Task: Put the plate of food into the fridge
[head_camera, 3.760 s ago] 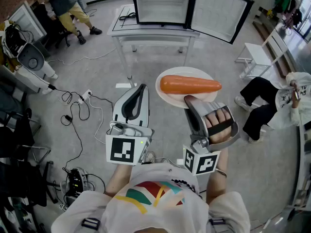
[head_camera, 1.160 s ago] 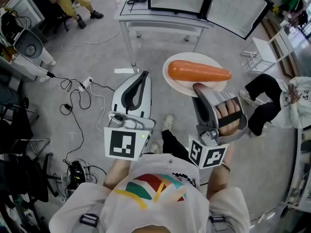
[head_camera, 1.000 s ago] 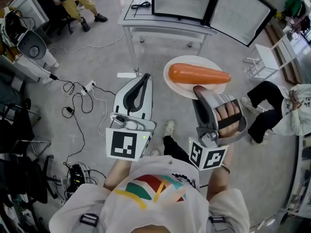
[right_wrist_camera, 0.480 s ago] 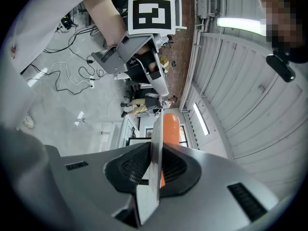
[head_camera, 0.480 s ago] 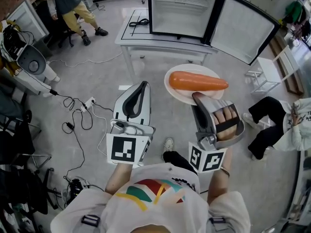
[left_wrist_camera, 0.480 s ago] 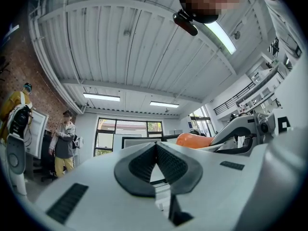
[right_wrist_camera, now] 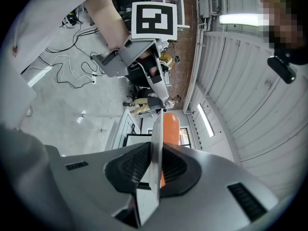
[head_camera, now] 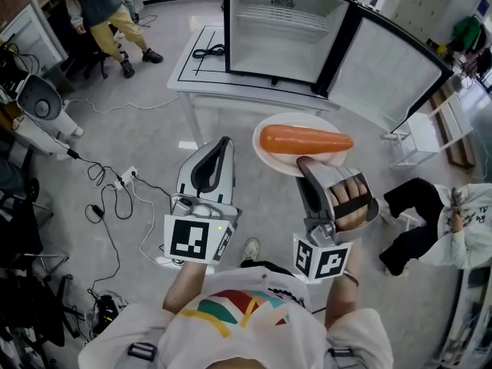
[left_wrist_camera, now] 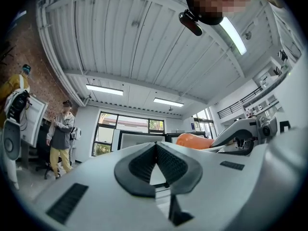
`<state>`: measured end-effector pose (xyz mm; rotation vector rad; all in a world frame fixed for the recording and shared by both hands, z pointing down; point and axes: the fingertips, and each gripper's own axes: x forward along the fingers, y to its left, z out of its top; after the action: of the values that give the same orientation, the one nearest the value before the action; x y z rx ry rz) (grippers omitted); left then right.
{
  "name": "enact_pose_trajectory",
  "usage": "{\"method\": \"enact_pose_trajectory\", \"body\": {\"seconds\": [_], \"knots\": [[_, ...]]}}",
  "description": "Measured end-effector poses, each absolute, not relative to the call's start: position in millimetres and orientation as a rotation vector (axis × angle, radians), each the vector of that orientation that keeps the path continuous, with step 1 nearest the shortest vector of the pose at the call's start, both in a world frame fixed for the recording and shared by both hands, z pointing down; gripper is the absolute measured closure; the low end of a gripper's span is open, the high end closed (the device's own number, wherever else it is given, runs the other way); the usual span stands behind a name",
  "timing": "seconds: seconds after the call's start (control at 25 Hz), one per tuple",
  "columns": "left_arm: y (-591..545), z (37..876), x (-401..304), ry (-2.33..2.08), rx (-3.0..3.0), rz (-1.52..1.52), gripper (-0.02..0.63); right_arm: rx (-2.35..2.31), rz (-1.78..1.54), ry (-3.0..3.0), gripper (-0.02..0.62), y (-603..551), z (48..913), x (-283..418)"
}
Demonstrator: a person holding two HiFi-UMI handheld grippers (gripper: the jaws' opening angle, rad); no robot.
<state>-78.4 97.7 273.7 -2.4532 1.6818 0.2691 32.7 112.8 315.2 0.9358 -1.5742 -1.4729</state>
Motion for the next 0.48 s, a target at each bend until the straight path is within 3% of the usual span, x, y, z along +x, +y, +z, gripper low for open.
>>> {"method": "enact_pose_trajectory", "body": {"seconds": [0.48], "knots": [[37.7, 271.3, -50.3, 1.655, -2.417, 0.249, 0.6, 0.955, -1.471, -1.6, 0.549, 50.2, 323.7, 56.8]]}}
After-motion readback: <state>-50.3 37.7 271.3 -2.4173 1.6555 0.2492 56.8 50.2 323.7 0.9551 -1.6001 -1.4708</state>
